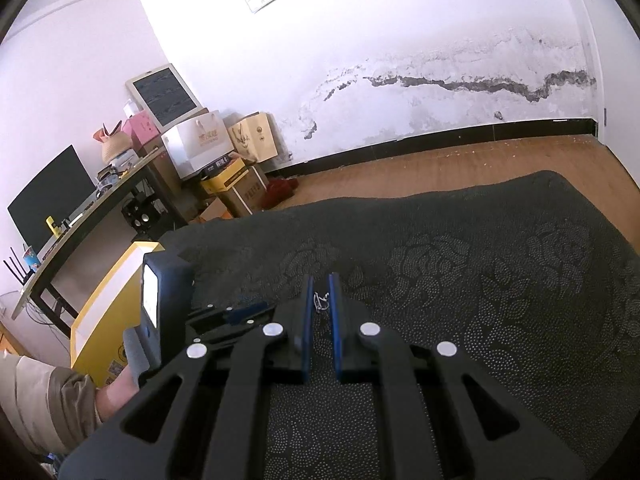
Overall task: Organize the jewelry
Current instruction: 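Lower the left gripper onto the silver ring and close on it while the right gripper holds the earring, then carry the ring with the left gripper into the yellow box and open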
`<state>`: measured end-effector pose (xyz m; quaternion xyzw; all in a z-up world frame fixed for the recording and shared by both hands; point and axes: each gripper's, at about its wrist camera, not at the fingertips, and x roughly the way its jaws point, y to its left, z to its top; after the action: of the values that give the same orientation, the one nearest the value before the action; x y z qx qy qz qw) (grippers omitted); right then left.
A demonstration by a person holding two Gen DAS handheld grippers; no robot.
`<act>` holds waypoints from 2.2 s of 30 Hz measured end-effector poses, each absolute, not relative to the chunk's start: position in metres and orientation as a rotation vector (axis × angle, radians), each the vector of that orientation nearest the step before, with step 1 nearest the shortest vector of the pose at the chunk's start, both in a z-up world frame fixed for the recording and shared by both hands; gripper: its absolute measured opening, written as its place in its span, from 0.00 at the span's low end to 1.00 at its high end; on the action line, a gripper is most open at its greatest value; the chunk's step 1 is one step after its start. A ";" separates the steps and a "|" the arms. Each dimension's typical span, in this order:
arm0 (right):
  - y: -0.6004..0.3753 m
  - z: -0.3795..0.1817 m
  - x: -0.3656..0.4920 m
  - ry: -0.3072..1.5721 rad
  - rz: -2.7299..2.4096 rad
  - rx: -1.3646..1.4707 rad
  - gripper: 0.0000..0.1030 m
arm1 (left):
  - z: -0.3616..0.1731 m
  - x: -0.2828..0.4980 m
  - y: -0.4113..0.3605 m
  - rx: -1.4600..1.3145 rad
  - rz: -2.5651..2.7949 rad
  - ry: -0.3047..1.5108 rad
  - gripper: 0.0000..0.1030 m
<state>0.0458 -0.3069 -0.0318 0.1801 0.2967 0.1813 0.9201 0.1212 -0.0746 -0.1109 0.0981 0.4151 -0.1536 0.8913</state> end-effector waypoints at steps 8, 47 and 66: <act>-0.298 -0.035 0.049 0.629 0.373 0.349 0.08 | -0.096 0.104 -0.079 0.262 -0.354 0.773 0.18; -0.032 0.092 0.040 0.614 0.761 0.122 0.08 | 0.061 0.011 0.206 0.121 -0.104 0.680 0.18; 0.064 0.083 0.031 0.708 0.864 0.016 0.08 | -0.028 0.021 0.295 -0.007 0.031 0.903 0.22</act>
<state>0.0313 0.0638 0.0835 0.0075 0.3358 0.4097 0.8482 0.0214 0.2952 -0.0281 -0.0035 0.4365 0.0152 0.8996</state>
